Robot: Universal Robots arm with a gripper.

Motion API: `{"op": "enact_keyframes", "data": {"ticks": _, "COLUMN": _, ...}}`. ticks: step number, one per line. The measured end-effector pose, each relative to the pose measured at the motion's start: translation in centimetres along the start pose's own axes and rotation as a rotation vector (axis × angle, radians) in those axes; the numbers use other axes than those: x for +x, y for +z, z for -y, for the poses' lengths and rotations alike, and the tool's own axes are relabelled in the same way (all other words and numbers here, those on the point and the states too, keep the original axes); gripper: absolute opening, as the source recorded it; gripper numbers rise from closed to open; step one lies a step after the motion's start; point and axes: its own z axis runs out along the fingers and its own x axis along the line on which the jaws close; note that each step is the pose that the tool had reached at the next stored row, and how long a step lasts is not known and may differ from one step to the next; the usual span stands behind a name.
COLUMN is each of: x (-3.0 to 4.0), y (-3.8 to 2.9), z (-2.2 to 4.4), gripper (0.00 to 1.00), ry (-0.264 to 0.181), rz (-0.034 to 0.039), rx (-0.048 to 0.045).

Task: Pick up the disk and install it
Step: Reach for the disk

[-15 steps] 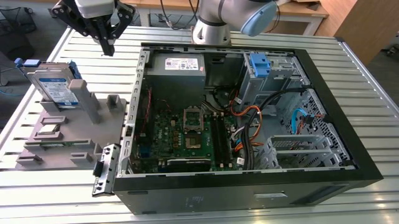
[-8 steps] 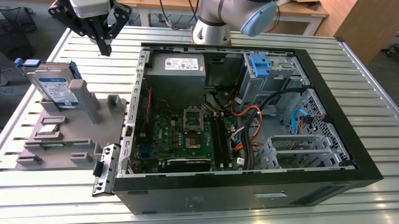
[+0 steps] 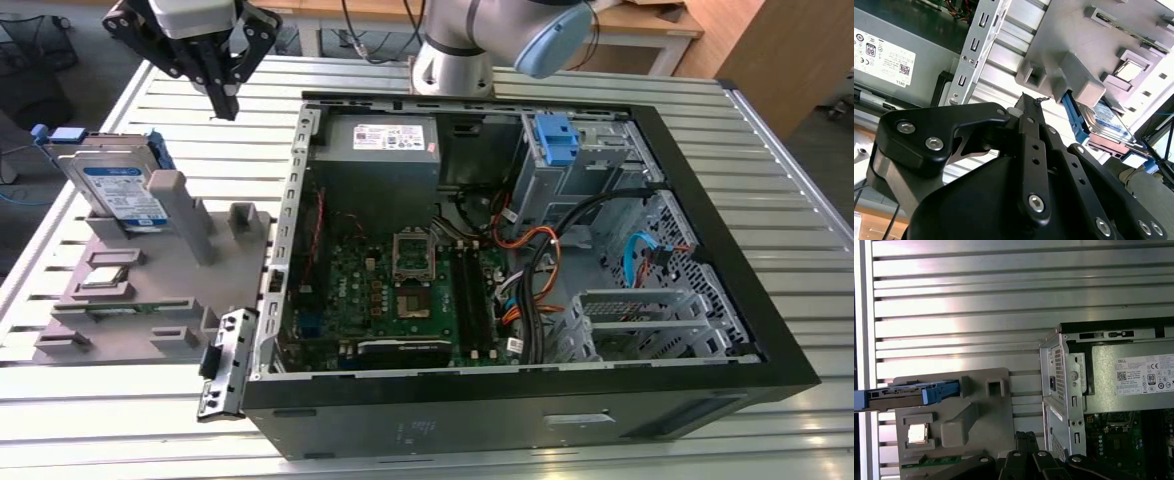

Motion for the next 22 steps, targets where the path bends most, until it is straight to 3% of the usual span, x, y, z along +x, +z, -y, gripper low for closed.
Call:
{"op": "enact_keyframes", "data": {"ticks": 4, "x": 0.31, "y": 0.00, "z": 0.02, "gripper": 0.11, "ry": 0.000, "rz": 0.0000, "rx": 0.0000}}
{"op": "enact_keyframes", "data": {"ticks": 9, "x": 1.19, "y": 0.01, "z": 0.09, "gripper": 0.11, "ry": 0.000, "rz": 0.0000, "rx": 0.0000}}
{"op": "enact_keyframes", "data": {"ticks": 22, "x": 4.90, "y": 0.06, "z": 0.37, "gripper": 0.11, "ry": 0.000, "rz": 0.0002, "rx": 0.0000}}
